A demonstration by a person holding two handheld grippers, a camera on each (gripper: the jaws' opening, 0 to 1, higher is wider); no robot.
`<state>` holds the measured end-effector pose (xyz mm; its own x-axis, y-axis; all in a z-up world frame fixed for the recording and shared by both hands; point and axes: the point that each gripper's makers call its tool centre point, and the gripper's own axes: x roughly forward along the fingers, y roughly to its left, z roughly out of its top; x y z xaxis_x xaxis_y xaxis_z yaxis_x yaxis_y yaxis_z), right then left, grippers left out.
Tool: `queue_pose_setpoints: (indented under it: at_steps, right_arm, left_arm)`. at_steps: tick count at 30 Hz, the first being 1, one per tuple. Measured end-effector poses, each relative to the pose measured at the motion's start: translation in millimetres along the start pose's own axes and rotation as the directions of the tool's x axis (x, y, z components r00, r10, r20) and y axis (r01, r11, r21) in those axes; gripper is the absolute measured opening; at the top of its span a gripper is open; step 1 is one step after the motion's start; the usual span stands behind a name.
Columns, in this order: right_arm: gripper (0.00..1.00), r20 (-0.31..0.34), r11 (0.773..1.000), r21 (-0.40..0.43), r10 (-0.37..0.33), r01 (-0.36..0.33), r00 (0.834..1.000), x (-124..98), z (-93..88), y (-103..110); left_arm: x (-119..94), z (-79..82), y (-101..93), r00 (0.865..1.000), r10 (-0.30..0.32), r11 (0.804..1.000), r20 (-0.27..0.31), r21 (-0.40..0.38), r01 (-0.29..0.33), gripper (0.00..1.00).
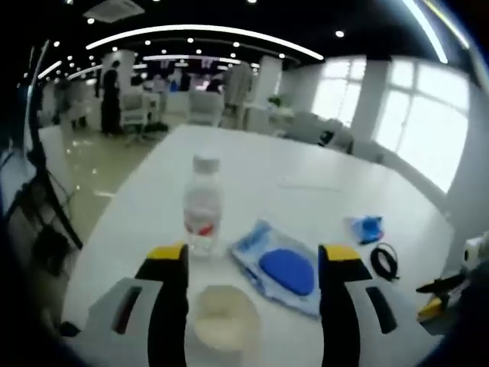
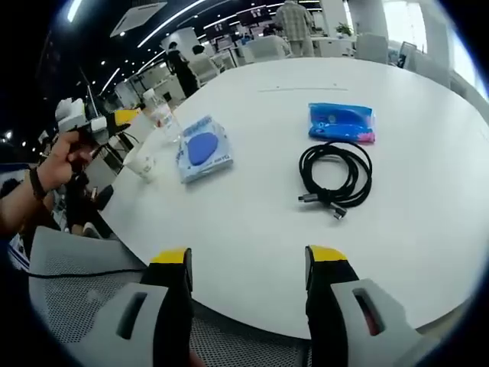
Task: Arrange the tabletop items into an orderly group along one side of the table until the central work area is clear of visible clutter.
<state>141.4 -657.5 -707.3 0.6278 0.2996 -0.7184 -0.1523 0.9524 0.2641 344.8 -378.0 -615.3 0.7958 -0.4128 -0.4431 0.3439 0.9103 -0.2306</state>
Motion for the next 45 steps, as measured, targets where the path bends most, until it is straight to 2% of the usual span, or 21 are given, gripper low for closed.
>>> queue_pose_setpoints:
  at_steps: [5, 12, 31, 38, 45]
  right_arm:
    - [0.59, 0.007, 1.0, 0.009, 0.009, -0.009, 1.0, -1.1, 1.1, 2.5]
    - [0.58, 0.013, 1.0, 0.014, 0.014, -0.015, 1.0, -1.7, 1.7, 4.1]
    - [0.58, 0.007, 1.0, 0.011, 0.014, -0.014, 1.0, -0.8, 0.4, 3.7]
    - [0.58, 0.012, 1.0, 0.021, 0.019, -0.019, 1.0, -0.5, 1.8, 3.7]
    - [0.57, 0.011, 0.999, 0.026, 0.02, -0.021, 1.0, -0.3, 0.9, 3.7]
  left_arm:
    - [-15.6, -2.4, -7.0, 1.0, 0.007, 0.999, 0.026, -0.034, -0.006, 0.66]
    - [-26.4, -16.4, -17.0, 1.0, -0.015, 0.999, 0.01, -0.053, 0.015, 0.66]
    - [-24.5, -51.4, -48.1, 0.996, -0.078, 0.997, -0.051, -0.026, 0.077, 0.66]
    - [-23.1, -47.2, -46.3, 0.996, -0.081, 0.997, -0.047, -0.018, 0.08, 0.66]
    - [-20.9, -50.5, -43.0, 0.995, -0.086, 0.996, -0.052, -0.03, 0.085, 0.66]
